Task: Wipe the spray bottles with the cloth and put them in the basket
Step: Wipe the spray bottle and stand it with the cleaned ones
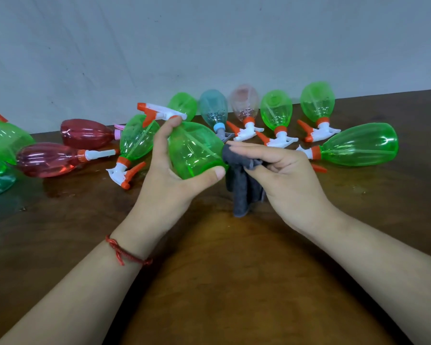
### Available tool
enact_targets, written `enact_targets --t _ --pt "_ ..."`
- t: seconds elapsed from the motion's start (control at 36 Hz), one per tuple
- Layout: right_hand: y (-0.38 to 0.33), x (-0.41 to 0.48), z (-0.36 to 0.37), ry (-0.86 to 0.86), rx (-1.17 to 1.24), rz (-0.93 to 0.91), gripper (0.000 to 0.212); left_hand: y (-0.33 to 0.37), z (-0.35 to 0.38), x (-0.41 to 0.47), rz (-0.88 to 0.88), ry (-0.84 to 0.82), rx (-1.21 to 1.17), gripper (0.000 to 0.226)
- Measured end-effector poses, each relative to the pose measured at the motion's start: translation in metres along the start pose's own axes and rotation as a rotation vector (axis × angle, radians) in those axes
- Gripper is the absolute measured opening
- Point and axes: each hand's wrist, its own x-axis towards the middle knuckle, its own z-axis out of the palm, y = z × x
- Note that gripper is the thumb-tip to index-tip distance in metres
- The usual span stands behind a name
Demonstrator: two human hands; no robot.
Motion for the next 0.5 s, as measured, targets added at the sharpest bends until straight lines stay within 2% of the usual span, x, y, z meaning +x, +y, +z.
enact_targets --t 0.06,0.14,0.25,0.39,0.5 --pt "0.001 0.001 0.000 0.049 0.037 0.032 0.044 0.003 0.003 -0.002 -0.057 -0.028 -0.135 0.088" --pt "0.002 0.002 0.000 0.082 0.055 0.056 0.042 0.010 0.005 0.000 -0.143 -0.004 -0.314 0.062" --pt "-0.003 0.000 0.003 0.062 -0.060 0.008 0.047 0.013 0.005 0.002 -0.189 0.026 -0.357 0.050" --pt "-0.005 -0.007 0.012 -0.067 -0.406 -0.225 0.056 0.014 0.007 0.003 -0.219 0.121 -0.336 0.039" --pt "-0.005 -0.010 0.017 -0.222 -0.619 -0.454 0.047 0.015 0.012 0.003 -0.248 0.183 -0.342 0.038"
